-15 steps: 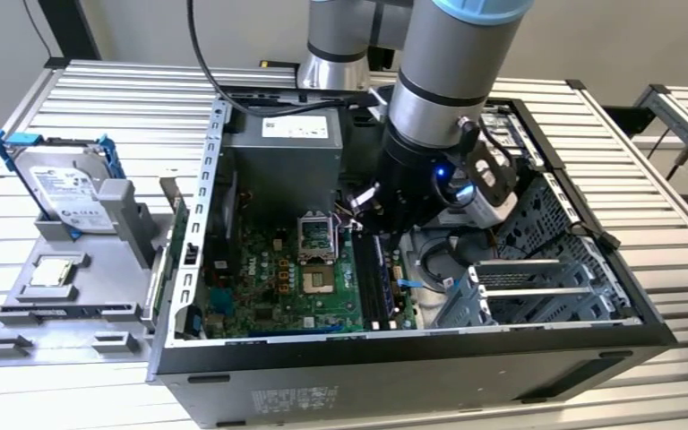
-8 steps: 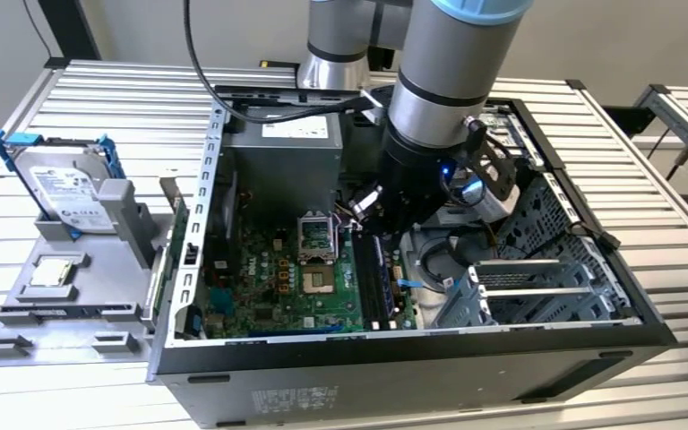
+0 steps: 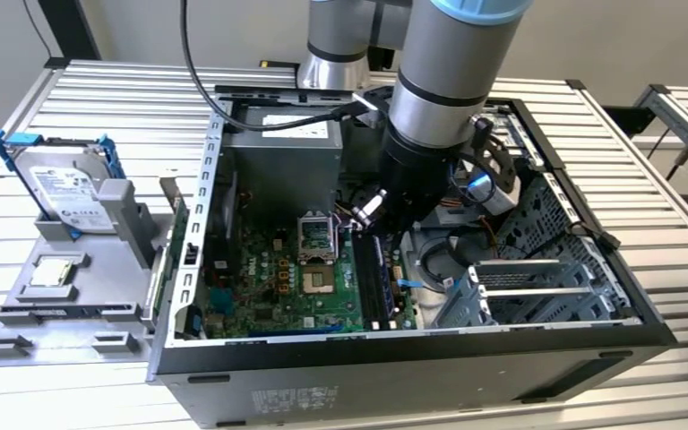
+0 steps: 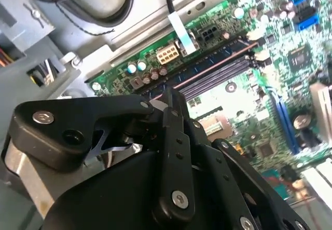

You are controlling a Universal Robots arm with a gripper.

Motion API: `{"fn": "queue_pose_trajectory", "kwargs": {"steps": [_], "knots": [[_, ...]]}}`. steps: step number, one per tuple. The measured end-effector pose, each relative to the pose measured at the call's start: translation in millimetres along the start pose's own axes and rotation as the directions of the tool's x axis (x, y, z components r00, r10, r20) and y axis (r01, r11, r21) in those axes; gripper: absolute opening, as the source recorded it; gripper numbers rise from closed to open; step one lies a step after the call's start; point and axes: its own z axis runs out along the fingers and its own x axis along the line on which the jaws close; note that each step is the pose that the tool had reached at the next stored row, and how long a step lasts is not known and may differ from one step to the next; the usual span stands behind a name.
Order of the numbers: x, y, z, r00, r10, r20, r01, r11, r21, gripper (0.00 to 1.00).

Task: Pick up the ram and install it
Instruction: 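Press down the ram until it locks into place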

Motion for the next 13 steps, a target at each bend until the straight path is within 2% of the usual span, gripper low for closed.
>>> {"fn": "queue_pose_trajectory", "kwargs": {"steps": [3,6,10,13], "knots": [[0.0,0.0,0.0,0.9985,-0.054,0.0009,0.054,0.9985,0.0011,0.0],[0.0,0.0,0.0,0.9941,-0.108,0.002,0.108,0.9941,0.0021,0.0],[0.0,0.0,0.0,0.9836,-0.18,0.0036,0.18,0.9836,0.0031,0.0],[0.0,0.0,0.0,0.9722,-0.234,0.0049,0.234,0.9722,0.0038,0.0]]}}
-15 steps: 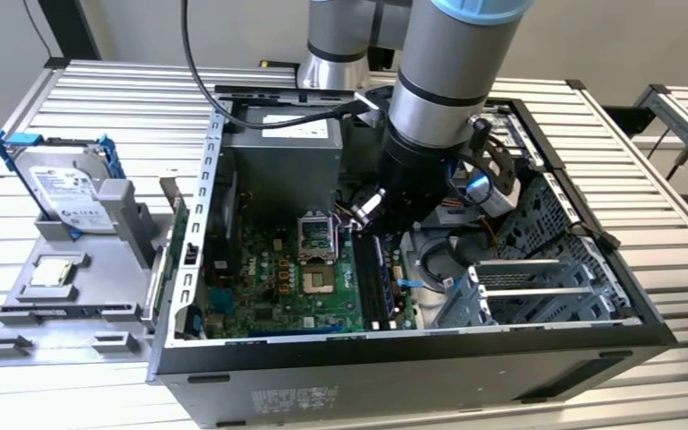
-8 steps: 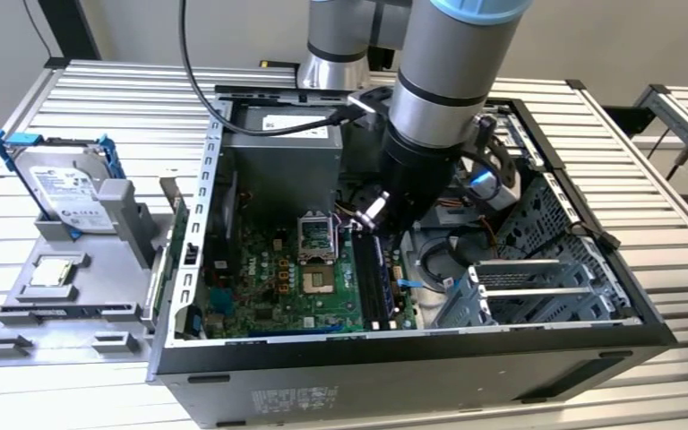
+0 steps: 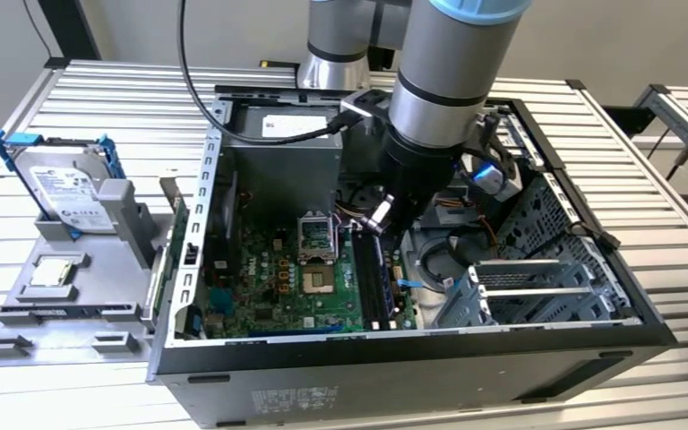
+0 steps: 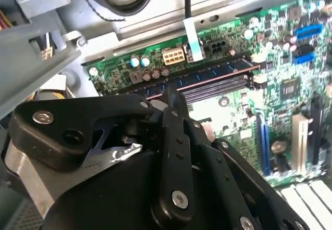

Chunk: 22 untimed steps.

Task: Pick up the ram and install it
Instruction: 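Press down the ram until it locks into place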

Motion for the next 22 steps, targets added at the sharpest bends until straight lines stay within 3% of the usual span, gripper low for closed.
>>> {"fn": "queue_pose_trajectory", "kwargs": {"steps": [5,10,13,15,18,22], "knots": [[0.0,0.0,0.0,0.996,-0.09,0.0023,0.09,0.996,0.001,0.0],[0.0,0.0,0.0,0.9836,-0.18,0.0044,0.18,0.9836,0.0022,0.0],[0.0,0.0,0.0,0.9724,-0.233,0.0056,0.233,0.9724,0.0031,0.0],[0.0,0.0,0.0,0.9632,-0.269,0.0064,0.269,0.9633,0.0037,0.0],[0.0,0.0,0.1,0.947,-0.321,0.0074,0.321,0.947,0.0046,0.0],[0.0,0.0,0.7,0.9224,-0.386,0.0103,0.386,0.9224,0.0053,0.0]]}}
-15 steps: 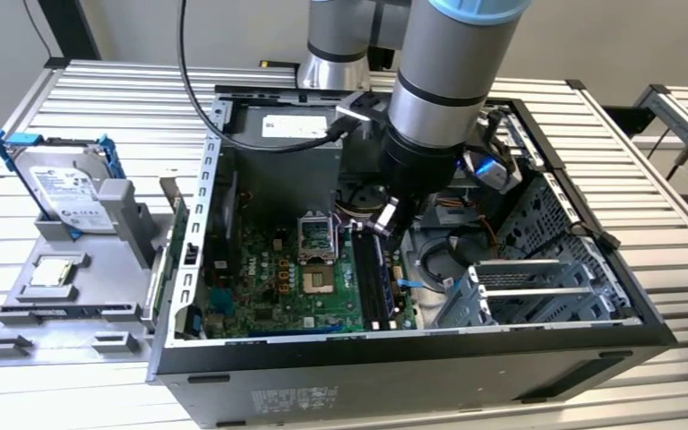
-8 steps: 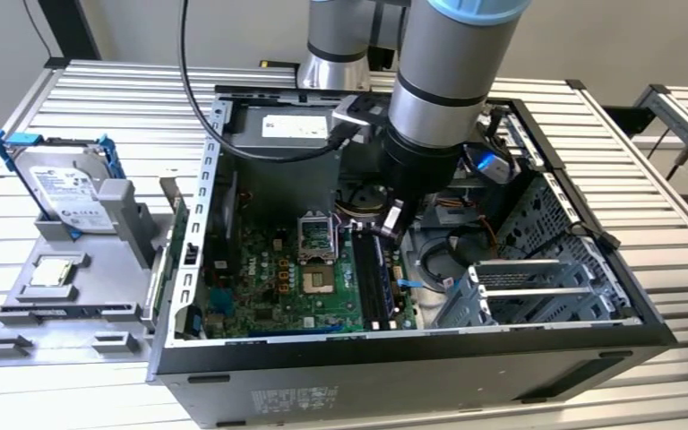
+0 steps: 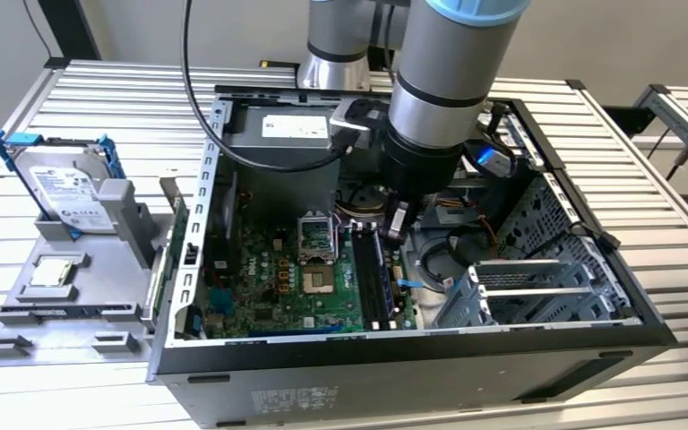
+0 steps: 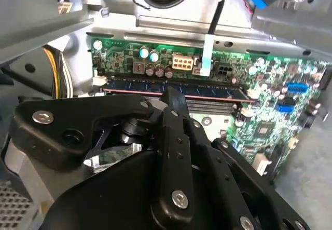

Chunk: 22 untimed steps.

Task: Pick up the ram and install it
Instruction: 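Press down the ram until it locks into place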

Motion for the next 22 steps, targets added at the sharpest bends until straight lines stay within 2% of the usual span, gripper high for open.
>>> {"fn": "queue_pose_trajectory", "kwargs": {"steps": [2,5,8,10,13,15,17,22], "knots": [[0.1,0.1,0.2,0.9996,-0.029,0.0044,0.029,0.9996,-0.0014,0.0],[0.0,0.1,0.7,0.9974,-0.07,0.0167,0.07,0.9976,-0.0053,0.0],[0.2,0.7,0.8,0.994,-0.108,0.0174,0.108,0.9941,-0.0048,0.0],[0.3,0.7,0.9,0.9899,-0.141,0.017,0.141,0.9901,-0.0041,0.0],[0.3,0.7,0.9,0.9809,-0.194,0.0164,0.194,0.981,-0.0028,0.0],[0.3,0.7,0.9,0.973,-0.23,0.0162,0.23,0.9731,-0.0021,0.0],[0.3,0.8,1.0,0.9643,-0.264,0.0167,0.264,0.9644,-0.0015,0.0],[0.3,0.8,1.1,0.9394,-0.342,0.0176,0.342,0.9395,-0.0002,0.0]]}}
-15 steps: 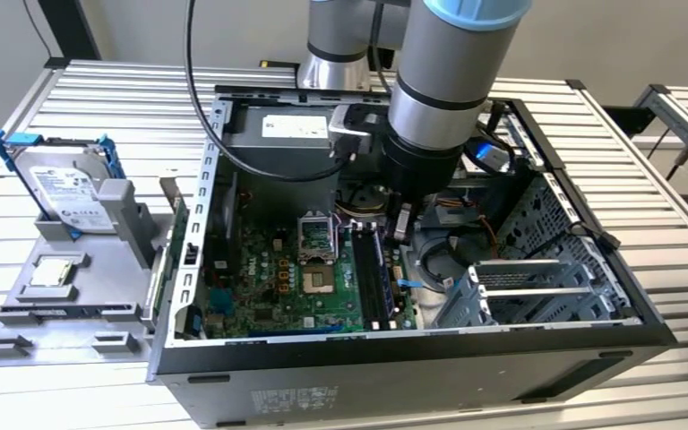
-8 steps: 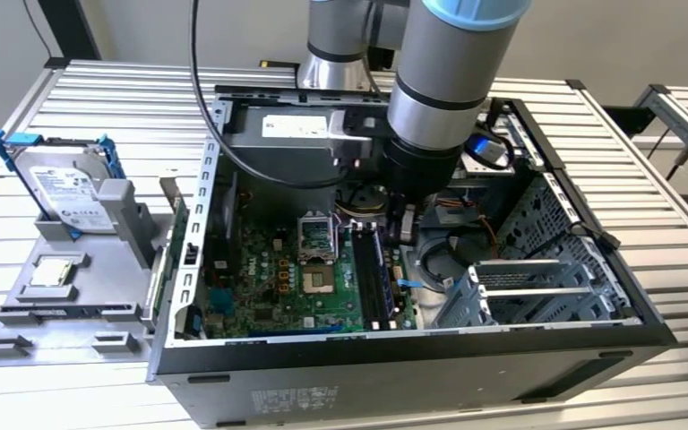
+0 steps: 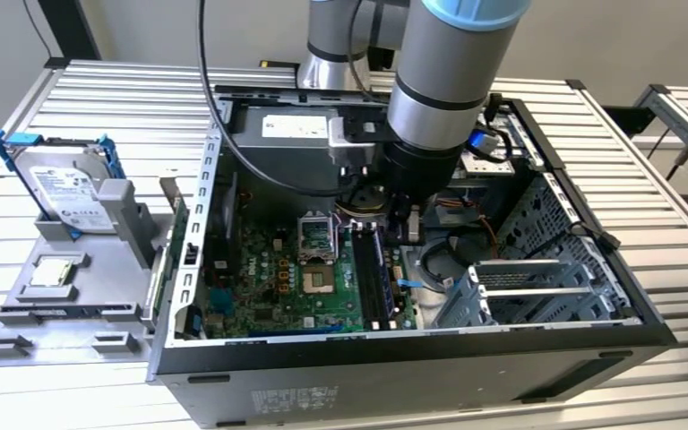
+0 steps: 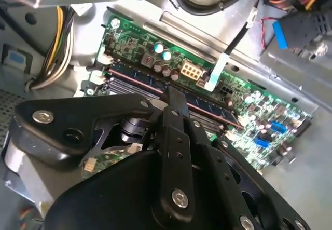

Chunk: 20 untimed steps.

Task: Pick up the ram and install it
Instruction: 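Press down the ram until it locks into place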

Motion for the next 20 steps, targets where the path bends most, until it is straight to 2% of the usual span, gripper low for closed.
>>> {"fn": "queue_pose_trajectory", "kwargs": {"steps": [6,10,14,16,18,20], "knots": [[0.1,1.0,0.5,0.9973,-0.073,-0.0025,0.073,0.9973,0.0008,0.0],[0.2,1.5,0.9,0.9948,-0.101,-0.0048,0.101,0.9949,0.001,0.0],[0.2,1.7,1.1,0.9945,-0.105,-0.005,0.105,0.9945,0.001,0.0],[0.9,1.9,3.4,0.9945,-0.104,-0.0047,0.104,0.9945,0.0011,0.0],[7.2,1.7,7.0,0.9946,-0.103,-0.0047,0.103,0.9946,0.0011,0.0],[10.4,1.5,10.5,0.9947,-0.102,-0.005,0.102,0.9947,0.001,0.0]]}}
